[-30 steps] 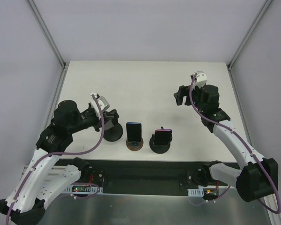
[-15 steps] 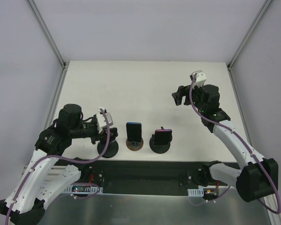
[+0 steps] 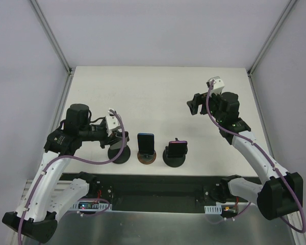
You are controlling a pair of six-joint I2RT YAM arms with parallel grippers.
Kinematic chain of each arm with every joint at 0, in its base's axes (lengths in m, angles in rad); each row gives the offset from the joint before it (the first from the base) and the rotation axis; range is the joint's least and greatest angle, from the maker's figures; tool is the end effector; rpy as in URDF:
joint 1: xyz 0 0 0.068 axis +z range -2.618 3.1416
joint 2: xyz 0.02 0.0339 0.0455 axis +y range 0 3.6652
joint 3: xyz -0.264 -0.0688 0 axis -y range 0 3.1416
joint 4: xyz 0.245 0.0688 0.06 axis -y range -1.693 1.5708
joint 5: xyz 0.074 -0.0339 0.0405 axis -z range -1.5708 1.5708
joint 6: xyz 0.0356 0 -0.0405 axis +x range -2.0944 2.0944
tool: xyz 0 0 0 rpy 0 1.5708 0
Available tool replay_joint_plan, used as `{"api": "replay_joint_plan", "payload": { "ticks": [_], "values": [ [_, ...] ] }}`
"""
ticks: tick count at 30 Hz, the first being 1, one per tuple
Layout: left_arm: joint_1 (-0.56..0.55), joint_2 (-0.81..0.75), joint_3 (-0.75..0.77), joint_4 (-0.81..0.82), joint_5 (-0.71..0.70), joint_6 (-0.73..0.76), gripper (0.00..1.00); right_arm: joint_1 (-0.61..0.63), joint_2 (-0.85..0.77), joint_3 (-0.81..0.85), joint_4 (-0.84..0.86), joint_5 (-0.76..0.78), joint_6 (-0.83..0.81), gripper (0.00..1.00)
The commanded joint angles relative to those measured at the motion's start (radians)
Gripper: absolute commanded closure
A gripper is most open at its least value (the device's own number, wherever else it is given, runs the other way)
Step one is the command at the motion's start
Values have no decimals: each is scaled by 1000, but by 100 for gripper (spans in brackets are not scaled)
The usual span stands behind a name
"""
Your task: Place the phone on the phone stand
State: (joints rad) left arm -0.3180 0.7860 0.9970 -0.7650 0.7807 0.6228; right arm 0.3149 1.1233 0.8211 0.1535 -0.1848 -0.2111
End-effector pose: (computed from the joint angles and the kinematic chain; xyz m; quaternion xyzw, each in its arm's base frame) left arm 0.1298 -0.0691 0.3580 0.5312 0.6361 -0.2602 0.4954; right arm 0.2502 0.0884 0.3197 -0.2543 0.7129 0.1035 0.6453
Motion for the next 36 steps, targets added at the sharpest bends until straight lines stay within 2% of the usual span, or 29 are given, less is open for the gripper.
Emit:
{"api": "replay_joint_plan", "payload": {
  "ticks": [1, 6, 8, 9, 12, 15, 18, 19, 20, 21, 23, 26, 27, 30, 33, 35, 36],
  "values": [
    [40, -10, 19, 92, 123, 54, 100, 4, -22, 30, 61, -22, -14, 15],
    [45, -20, 18, 101, 65, -4, 99, 4, -19, 30, 66, -28, -13, 15],
    [46, -47, 0, 119, 17, -24, 74, 6, -17, 30, 67, -30, -13, 15],
    [46, -71, -7, 122, 11, -37, 68, 4, -17, 30, 67, -33, -13, 15],
    [46, -103, -27, 125, -15, -57, 56, 6, -16, 30, 70, -45, -13, 15],
    [46, -119, -38, 127, -32, -66, 51, 7, -19, 29, 75, -56, -14, 15],
    [46, -119, -20, 127, -35, -75, 42, 6, -20, 30, 73, -55, -16, 15],
    [46, -119, -11, 127, -32, -80, 36, 6, -20, 30, 73, -51, -14, 15],
    [46, -122, 14, 125, -28, -87, 25, 6, -20, 35, 69, -45, -13, 15],
    [46, -126, 29, 127, -9, -104, 3, 7, -19, 42, 42, -21, -5, 15],
    [48, -131, 90, 138, 9, -135, 1, 6, -22, 81, -3, 24, 7, 15],
    [46, -125, 184, 194, 11, -225, 1, 6, -40, 162, -189, 160, 59, 13],
    [46, -123, 205, 220, -10, -298, 1, 6, -45, 193, -237, 229, 88, 10],
    [46, -113, 278, 325, -148, -455, 1, 7, -77, 298, -409, 271, 98, 2],
    [45, -100, 334, 392, -236, -579, 1, 9, -183, 319, -506, 286, 93, 3],
    [45, -96, 364, 421, -291, -620, 1, 9, -339, 282, -503, 304, 88, 3],
    [46, -94, 371, 441, -311, -703, 1, 10, -397, 267, -509, 317, 84, 4]
  ]
}}
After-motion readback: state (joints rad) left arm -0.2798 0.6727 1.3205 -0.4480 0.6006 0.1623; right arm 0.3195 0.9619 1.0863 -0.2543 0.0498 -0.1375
